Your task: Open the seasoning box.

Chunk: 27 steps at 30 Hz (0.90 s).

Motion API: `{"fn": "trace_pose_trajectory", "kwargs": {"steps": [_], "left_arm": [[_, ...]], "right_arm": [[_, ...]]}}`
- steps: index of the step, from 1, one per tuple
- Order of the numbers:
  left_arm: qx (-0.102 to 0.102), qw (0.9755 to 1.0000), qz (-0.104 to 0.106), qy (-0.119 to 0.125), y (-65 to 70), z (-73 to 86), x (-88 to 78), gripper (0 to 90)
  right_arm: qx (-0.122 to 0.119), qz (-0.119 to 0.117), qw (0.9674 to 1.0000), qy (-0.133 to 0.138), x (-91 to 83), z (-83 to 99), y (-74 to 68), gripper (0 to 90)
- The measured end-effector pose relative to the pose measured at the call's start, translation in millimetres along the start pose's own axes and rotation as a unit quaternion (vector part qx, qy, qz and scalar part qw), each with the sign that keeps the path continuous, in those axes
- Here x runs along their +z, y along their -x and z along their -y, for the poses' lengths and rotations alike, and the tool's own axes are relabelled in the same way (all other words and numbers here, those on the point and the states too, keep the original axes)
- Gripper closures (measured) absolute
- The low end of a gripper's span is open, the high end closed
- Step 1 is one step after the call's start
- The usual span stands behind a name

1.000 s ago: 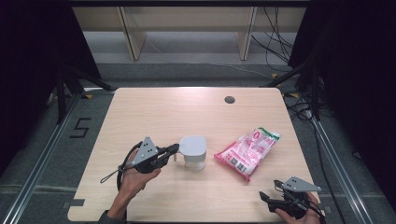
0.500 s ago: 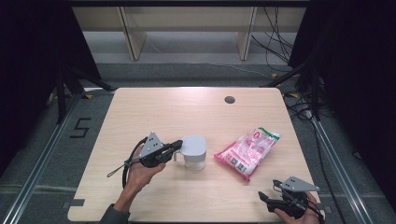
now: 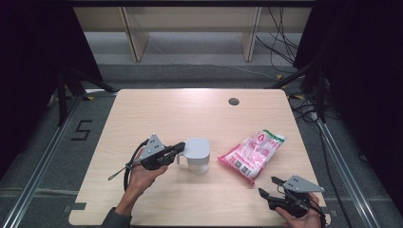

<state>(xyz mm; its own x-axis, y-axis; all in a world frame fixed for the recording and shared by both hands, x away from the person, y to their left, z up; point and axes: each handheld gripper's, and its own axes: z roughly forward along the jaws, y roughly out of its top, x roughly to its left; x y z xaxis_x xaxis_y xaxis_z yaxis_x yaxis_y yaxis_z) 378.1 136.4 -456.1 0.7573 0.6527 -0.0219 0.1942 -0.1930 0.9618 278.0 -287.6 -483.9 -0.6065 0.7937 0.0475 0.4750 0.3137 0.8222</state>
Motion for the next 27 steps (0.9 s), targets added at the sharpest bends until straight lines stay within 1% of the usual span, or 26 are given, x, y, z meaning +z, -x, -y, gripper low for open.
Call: {"fn": "trace_pose_trajectory", "kwargs": {"steps": [1,2,3,4,5,6,7,8,9,10,11,12,13,14,15,16,17,18,19,21,22,23,24,25,26,27], "left_arm": [[-0.005,1.0,-0.001,0.001,0.6,0.4,0.0,88.3],[-0.005,1.0,0.0,0.001,0.4,0.5,-0.1,88.3],[-0.004,1.0,0.0,0.001,0.2,0.5,-0.3,88.2],[0.003,1.0,0.001,-0.001,-0.8,0.1,-0.9,88.2],[0.003,1.0,0.0,-0.002,-0.8,0.1,-1.1,88.2],[-0.013,0.9999,-0.001,0.005,0.8,0.6,-0.2,88.2],[-0.01,0.9999,0.001,0.005,0.0,0.7,-0.4,88.2],[-0.01,0.9999,0.002,0.005,-0.6,0.9,-0.6,88.2],[-0.009,0.9999,0.001,0.005,-0.8,0.9,-1.1,88.2],[-0.008,1.0,0.002,0.002,-0.9,0.8,-1.6,88.2],[-0.013,0.9999,0.0,0.003,-0.7,0.8,-1.6,88.2],[-0.014,0.9999,0.002,0.005,-1.2,1.1,-1.3,88.1],[-0.015,0.9999,0.002,0.006,-1.2,1.3,-1.3,88.1],[-0.01,0.9999,0.003,0.007,-2.0,1.3,-1.6,88.1],[-0.011,0.9999,0.003,0.007,-1.8,1.4,-1.5,88.1],[-0.015,0.9999,0.002,0.006,-1.2,1.3,-1.4,88.1],[-0.015,0.9999,0.003,0.005,-1.4,1.1,-1.3,88.1],[-0.013,0.9999,0.003,0.006,-1.9,1.1,-1.5,88.1],[-0.01,0.9999,0.005,0.006,-2.6,1.1,-1.6,88.1],[-0.012,0.9999,0.003,0.006,-2.2,1.3,-1.7,88.1],[-0.011,0.9999,0.003,0.005,-2.2,1.2,-1.7,88.1],[-0.011,0.9999,0.003,0.005,-2.2,1.2,-1.7,88.1],[-0.011,0.9999,0.003,0.005,-2.3,1.3,-1.6,88.1],[-0.011,0.9999,0.004,0.006,-2.5,1.4,-1.6,88.1],[-0.011,0.9999,0.004,0.006,-2.5,1.6,-1.7,88.1],[-0.011,0.9999,0.003,0.007,-2.3,1.7,-1.7,88.1]], "right_arm": [[-0.005,-0.008,0.9999,0.004,0.9,-3.5,-0.6,39.3],[-0.015,-0.013,0.9997,0.016,4.1,-8.3,-2.0,42.6],[-0.02,-0.011,0.9996,0.018,4.6,-11.1,-3.1,44.7],[-0.024,-0.014,0.9993,0.027,7.1,-15.0,-5.1,46.7],[-0.041,-0.017,0.9981,0.043,11.5,-19.5,-3.8,47.4],[-0.015,-0.019,0.9991,0.035,12.1,-22.3,-9.5,47.7],[-0.033,-0.025,0.998,0.048,17.8,-28.2,-8.6,48.3],[-0.017,-0.038,0.9979,0.05,20.5,-31.2,-12.2,48.9],[-0.015,-0.049,0.9971,0.055,23.7,-35.9,-12.7,50.3],[-0.021,-0.061,0.9955,0.069,29.2,-40.8,-13.7,52.5],[-0.029,-0.059,0.9953,0.072,34.3,-46.6,-15.8,54.8],[-0.031,-0.061,0.9951,0.072,38.0,-50.1,-18.2,55.9],[-0.04,-0.071,0.9945,0.065,44.4,-55.7,-20.4,58.3],[-0.045,-0.071,0.9943,0.066,48.6,-58.6,-21.6,60.0],[-0.05,-0.073,0.9941,0.063,53.7,-62.4,-23.4,62.6],[-0.056,-0.077,0.9934,0.064,60.3,-66.7,-26.2,67.1],[-0.059,-0.076,0.9936,0.059,63.4,-70.2,-28.0,69.8],[-0.057,-0.076,0.9935,0.062,66.5,-73.2,-31.6,73.8],[-0.074,-0.08,0.9918,0.067,70.2,-77.2,-31.9,74.6],[-0.083,-0.084,0.9909,0.065,75.2,-82.3,-35.2,77.2],[-0.081,-0.088,0.9905,0.067,78.5,-84.3,-37.2,79.4],[-0.088,-0.093,0.9898,0.061,81.2,-86.2,-38.5,81.8],[-0.095,-0.086,0.9897,0.065,85.2,-87.7,-40.4,83.8],[-0.089,-0.092,0.9901,0.058,86.6,-88.4,-42.4,85.3],[-0.096,-0.088,0.9898,0.057,88.3,-89.7,-43.7,86.3],[-0.102,-0.089,0.9889,0.061,90.7,-91.3,-44.6,87.1]]}}
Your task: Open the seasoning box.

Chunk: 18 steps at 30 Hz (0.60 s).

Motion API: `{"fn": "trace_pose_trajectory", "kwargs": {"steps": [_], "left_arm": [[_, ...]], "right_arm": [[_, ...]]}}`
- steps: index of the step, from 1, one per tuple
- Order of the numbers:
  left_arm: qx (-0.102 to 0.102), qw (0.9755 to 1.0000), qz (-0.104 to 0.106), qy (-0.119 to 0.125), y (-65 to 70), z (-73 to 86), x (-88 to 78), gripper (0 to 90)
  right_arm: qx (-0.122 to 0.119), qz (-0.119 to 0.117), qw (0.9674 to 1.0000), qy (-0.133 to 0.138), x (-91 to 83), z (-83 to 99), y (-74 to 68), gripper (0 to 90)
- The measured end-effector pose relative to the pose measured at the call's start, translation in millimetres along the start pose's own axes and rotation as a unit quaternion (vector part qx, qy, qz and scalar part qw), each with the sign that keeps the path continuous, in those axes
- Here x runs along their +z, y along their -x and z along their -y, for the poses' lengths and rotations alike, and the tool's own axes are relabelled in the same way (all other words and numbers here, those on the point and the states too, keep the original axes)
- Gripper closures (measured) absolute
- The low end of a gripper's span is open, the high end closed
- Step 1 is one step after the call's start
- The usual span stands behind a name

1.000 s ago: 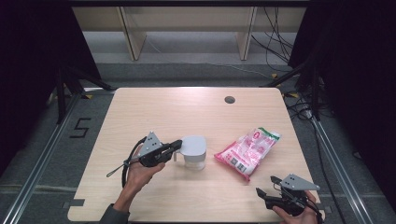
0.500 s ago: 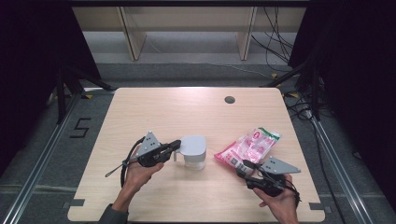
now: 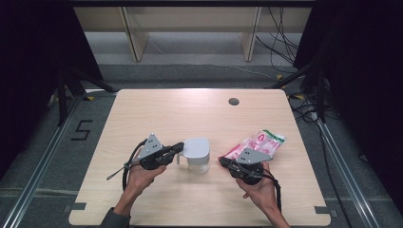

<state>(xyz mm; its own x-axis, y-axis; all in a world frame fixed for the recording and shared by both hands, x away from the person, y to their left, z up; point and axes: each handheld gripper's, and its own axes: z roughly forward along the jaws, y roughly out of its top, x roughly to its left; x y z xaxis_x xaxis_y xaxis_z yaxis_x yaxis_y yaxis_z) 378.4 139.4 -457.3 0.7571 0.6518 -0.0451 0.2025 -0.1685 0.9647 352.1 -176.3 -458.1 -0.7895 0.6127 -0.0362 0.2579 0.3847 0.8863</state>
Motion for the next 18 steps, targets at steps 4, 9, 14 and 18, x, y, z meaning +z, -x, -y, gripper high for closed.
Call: {"fn": "trace_pose_trajectory", "kwargs": {"steps": [4,9,14,18], "left_arm": [[-0.007,1.0,0.001,-0.001,-0.1,0.2,-0.1,88.1],[-0.003,1.0,-0.001,-0.003,-1.5,0.3,-0.9,88.1],[-0.003,1.0,0.002,-0.002,-2.3,0.3,-0.9,88.1],[-0.003,1.0,0.002,-0.004,-2.4,0.6,-1.4,88.1]], "right_arm": [[-0.004,-0.002,1.0,-0.005,6.9,-6.8,-3.2,90.0],[-0.021,-0.004,0.9997,-0.009,16.8,-12.0,-3.9,90.0],[-0.02,0.002,0.9998,-0.002,19.5,-16.4,-3.1,90.0],[-0.021,-0.001,0.9998,0.002,22.5,-18.7,-2.5,90.0]]}}
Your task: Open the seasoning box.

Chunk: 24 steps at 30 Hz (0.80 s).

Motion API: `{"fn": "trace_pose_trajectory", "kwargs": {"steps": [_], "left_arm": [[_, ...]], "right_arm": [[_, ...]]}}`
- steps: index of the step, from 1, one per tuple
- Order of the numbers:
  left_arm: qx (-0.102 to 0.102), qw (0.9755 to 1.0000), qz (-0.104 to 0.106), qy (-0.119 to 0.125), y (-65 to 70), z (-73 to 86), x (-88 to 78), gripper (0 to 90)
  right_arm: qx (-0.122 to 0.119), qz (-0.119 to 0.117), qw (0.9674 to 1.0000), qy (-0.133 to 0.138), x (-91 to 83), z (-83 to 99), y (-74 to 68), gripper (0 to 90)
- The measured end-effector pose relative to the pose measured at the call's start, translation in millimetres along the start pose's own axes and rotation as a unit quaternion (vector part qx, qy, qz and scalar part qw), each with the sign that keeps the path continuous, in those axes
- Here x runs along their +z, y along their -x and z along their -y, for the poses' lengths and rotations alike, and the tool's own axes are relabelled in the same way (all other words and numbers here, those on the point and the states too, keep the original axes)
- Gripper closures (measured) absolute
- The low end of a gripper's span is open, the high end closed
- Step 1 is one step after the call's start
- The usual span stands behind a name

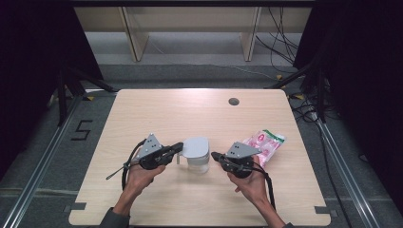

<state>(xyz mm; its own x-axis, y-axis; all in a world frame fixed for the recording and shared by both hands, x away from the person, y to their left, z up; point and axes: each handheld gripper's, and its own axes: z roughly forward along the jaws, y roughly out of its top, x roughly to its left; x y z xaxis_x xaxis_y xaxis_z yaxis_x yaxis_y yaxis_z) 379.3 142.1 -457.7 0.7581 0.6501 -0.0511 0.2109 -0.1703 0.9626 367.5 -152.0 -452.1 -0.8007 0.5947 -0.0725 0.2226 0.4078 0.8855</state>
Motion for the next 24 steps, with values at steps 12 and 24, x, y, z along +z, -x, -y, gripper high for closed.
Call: {"fn": "trace_pose_trajectory", "kwargs": {"steps": [12,24], "left_arm": [[0.001,1.0,0.006,0.006,-1.1,0.7,0.5,88.0],[-0.025,0.9997,0.004,-0.002,-6.2,3.2,-7.7,58.0]], "right_arm": [[0.004,-0.014,0.9999,-0.002,1.6,-5.4,-0.7,90.0],[-0.008,-0.011,0.9999,-0.002,3.7,-12.4,-3.4,90.0]]}}
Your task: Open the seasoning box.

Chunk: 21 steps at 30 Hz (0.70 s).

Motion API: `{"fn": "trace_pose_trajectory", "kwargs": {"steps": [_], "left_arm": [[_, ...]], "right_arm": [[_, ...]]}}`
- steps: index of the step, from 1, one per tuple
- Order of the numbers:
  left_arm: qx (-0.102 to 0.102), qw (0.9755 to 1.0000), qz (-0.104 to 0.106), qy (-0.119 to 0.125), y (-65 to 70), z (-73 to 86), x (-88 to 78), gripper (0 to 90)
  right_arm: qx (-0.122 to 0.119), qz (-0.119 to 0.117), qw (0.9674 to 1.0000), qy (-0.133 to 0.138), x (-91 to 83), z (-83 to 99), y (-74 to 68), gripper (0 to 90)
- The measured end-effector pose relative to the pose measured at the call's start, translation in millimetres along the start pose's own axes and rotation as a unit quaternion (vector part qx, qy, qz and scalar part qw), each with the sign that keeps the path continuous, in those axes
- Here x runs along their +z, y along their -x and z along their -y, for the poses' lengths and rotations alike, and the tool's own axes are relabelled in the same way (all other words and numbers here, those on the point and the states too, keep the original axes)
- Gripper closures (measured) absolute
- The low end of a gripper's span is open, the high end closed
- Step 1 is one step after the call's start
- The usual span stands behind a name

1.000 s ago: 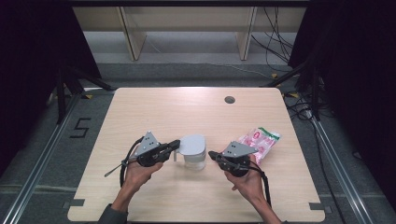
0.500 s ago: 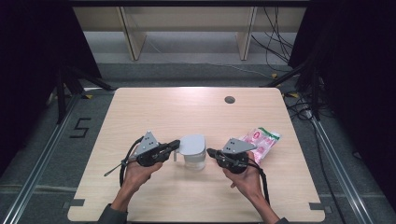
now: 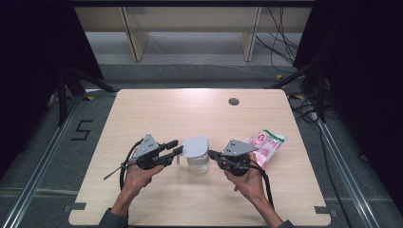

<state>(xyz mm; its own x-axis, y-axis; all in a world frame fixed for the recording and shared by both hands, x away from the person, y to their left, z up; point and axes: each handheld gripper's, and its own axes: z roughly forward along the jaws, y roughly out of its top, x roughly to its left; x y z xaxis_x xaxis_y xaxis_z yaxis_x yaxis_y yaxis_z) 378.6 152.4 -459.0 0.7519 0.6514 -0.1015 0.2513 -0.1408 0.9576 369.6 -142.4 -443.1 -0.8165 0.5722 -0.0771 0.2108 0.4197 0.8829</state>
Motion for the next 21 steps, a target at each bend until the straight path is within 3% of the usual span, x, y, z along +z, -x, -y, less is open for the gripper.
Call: {"fn": "trace_pose_trajectory", "kwargs": {"steps": [2,5,6,14,18,20,21], "left_arm": [[-0.013,0.9998,0.009,-0.008,0.6,2.6,-5.8,48.1],[0.005,0.9994,0.017,-0.03,2.8,9.2,-12.5,36.9],[0.008,0.999,0.013,-0.043,4.8,12.4,-15.0,34.5],[0.005,0.9983,0.004,-0.057,14.7,28.7,-18.1,27.1],[0.014,0.9976,-0.008,-0.067,20.3,39.5,-20.6,23.7],[0.003,0.9974,-0.016,-0.07,22.8,46.1,-23.9,20.2],[-0.009,0.9971,-0.018,-0.073,24.2,50.1,-26.6,17.8]], "right_arm": [[0.001,-0.001,1.0,-0.003,-0.4,-0.3,-0.6,90.0],[0.01,-0.011,0.9999,0.0,-0.5,-0.9,-1.4,90.0],[0.004,-0.004,0.9999,0.009,-0.3,-1.1,-0.8,90.0],[-0.006,-0.004,0.9999,0.012,3.5,-9.2,-3.7,90.0],[-0.013,-0.004,0.9998,0.018,7.6,-16.4,-7.1,90.0],[-0.005,-0.005,0.9999,0.015,8.3,-18.7,-10.3,90.0],[-0.018,-0.007,0.9997,0.014,9.0,-20.4,-9.9,90.0]]}}
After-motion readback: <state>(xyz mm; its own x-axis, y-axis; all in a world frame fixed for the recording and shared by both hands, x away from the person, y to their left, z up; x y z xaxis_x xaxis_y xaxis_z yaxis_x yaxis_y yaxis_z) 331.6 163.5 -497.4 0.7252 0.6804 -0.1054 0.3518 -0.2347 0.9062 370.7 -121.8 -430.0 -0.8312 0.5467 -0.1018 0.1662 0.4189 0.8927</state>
